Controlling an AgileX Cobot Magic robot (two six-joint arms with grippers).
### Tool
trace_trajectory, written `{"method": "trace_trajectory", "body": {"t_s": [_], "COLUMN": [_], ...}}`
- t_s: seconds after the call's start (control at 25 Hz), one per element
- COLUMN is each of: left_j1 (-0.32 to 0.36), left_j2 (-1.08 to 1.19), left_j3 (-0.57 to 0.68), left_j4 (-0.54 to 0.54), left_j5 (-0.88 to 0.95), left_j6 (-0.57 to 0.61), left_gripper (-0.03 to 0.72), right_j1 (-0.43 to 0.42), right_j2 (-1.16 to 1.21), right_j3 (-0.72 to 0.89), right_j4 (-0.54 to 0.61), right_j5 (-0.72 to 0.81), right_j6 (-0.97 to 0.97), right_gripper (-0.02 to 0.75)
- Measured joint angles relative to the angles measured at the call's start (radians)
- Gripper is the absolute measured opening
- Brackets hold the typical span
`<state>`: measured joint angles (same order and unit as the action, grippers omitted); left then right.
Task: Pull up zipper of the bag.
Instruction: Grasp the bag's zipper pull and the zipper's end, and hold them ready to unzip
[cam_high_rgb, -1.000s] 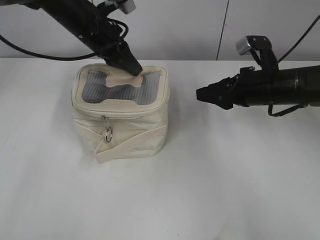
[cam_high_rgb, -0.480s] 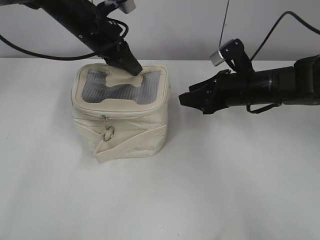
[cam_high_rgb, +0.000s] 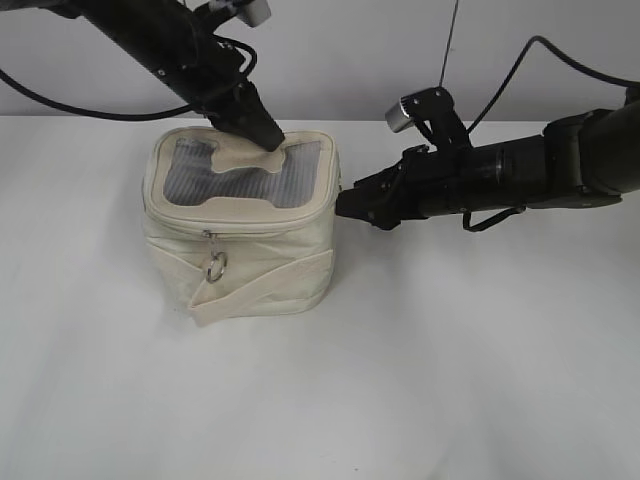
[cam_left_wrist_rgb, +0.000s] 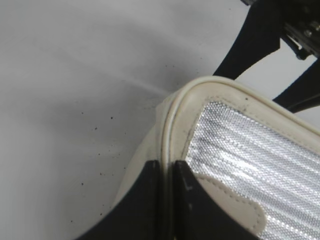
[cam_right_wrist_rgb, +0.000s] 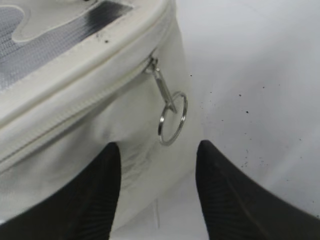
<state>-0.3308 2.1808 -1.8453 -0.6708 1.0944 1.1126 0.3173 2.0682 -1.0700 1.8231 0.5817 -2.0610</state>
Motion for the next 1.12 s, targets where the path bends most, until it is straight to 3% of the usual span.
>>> {"method": "trace_trajectory", "body": {"t_s": [0.84, 1.12], "left_j1": [0.000, 0.000], "left_j2": [-0.001, -0.001], "left_j3": [0.000, 0.000], "left_j4": [0.000, 0.000], "left_j5": [-0.001, -0.001], "left_j6": [-0.003, -0.003], "left_gripper": [0.047, 0.047], "right_j1": [0.002, 0.042], "right_j2": [0.010, 0.010], "right_j3": [-0.064, -0.065], "right_j4": [0.001, 0.001], "right_j5": [-0.039, -0.101], "right_j6": [0.045, 0.099], "right_gripper": [0.395, 0.395]}}
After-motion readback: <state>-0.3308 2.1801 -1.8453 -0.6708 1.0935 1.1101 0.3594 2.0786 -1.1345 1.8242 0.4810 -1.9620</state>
